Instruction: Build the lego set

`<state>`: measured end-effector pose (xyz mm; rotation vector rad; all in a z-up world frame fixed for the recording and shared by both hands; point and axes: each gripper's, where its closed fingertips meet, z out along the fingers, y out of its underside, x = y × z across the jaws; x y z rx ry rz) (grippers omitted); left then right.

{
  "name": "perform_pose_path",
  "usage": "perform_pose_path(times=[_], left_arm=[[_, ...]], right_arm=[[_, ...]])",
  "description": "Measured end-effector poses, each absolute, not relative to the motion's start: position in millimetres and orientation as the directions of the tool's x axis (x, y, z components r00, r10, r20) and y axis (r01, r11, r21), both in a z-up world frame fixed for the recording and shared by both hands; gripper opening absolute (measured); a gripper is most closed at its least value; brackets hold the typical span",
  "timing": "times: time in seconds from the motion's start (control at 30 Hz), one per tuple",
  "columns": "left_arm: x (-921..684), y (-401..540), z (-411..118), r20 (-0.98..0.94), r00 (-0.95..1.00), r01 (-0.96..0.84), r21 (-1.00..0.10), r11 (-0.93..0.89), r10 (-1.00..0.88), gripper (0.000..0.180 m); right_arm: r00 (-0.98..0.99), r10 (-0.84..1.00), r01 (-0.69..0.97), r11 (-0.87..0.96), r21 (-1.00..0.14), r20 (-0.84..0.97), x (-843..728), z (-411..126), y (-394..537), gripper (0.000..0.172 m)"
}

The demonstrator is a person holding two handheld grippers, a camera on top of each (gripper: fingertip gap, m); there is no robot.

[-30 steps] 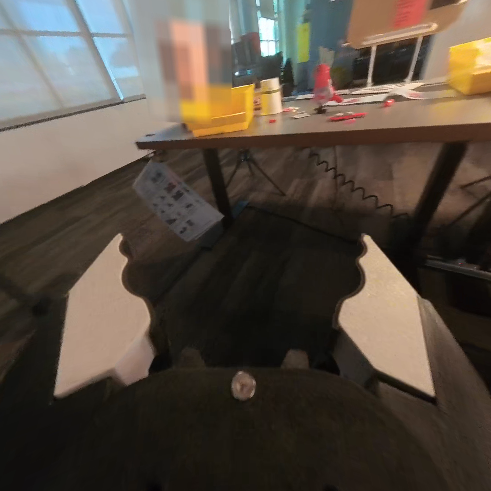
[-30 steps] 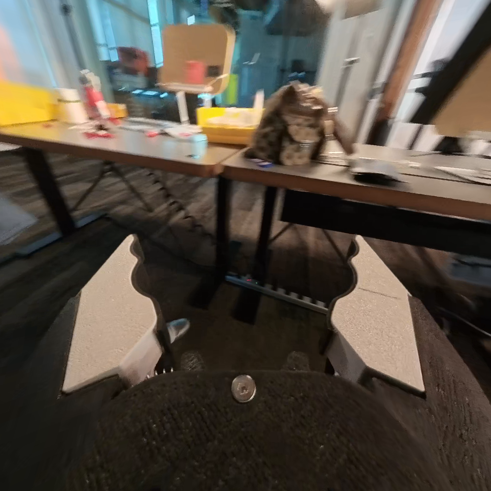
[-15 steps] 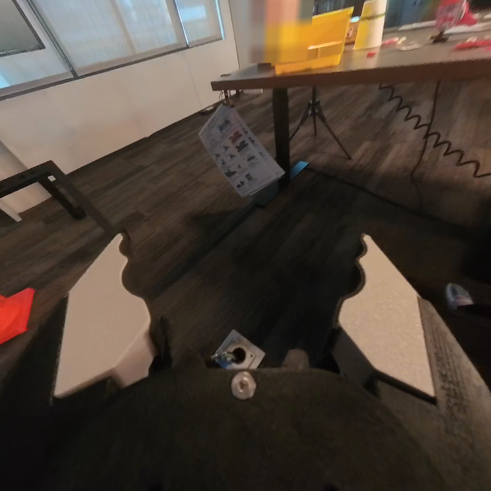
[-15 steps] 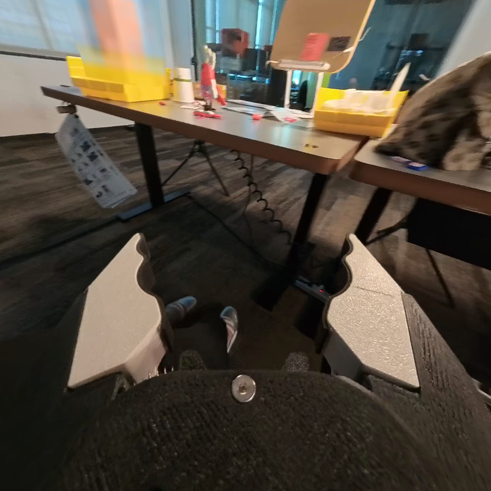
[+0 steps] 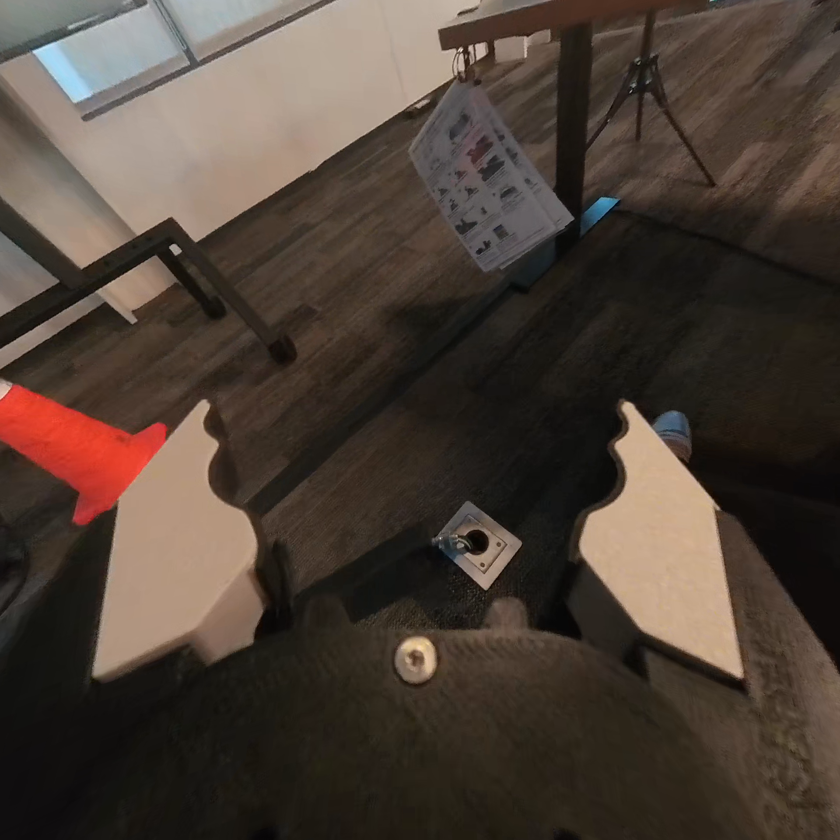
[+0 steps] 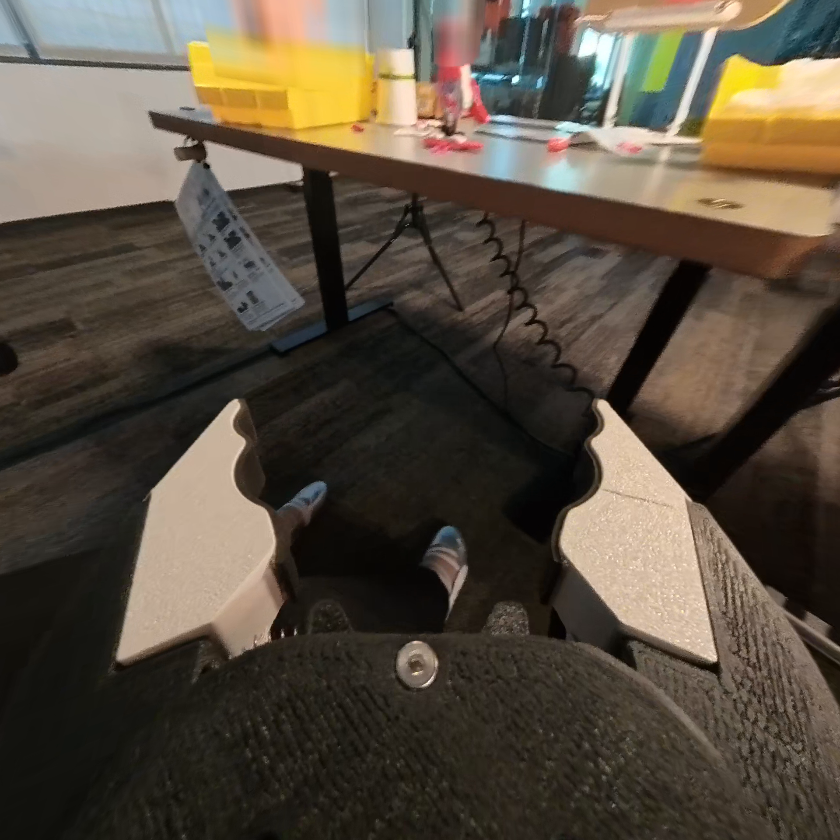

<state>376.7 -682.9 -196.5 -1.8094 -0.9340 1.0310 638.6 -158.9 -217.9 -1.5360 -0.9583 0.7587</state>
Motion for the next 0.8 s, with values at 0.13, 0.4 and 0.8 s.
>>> perform_pose_path(times=[0.13, 0.4, 0.8], left_arm=[[376.1, -684.0, -203.9, -0.264, 0.385, 0.214, -0.907, -0.363, 0.885, 0.158], [374.9, -671.0, -206.4, -0.278, 0.398, 0.193, -0.906, -0.376, 0.874, 0.158], [375.7, -654.5, -207.8, -0.230, 0.432, 0.192, -0.921, -0.338, 0.872, 0.157]], right_arm=[[0.432, 0.901, 0.197, -0.046, -0.979, 0.045, 628.5, -225.2, -166.5, 0.135], [0.430, 0.902, 0.217, -0.056, -0.975, 0.044, 632.2, -229.1, -163.6, 0.122], [0.427, 0.900, 0.213, -0.006, -0.977, 0.088, 646.4, -221.8, -164.6, 0.096]])
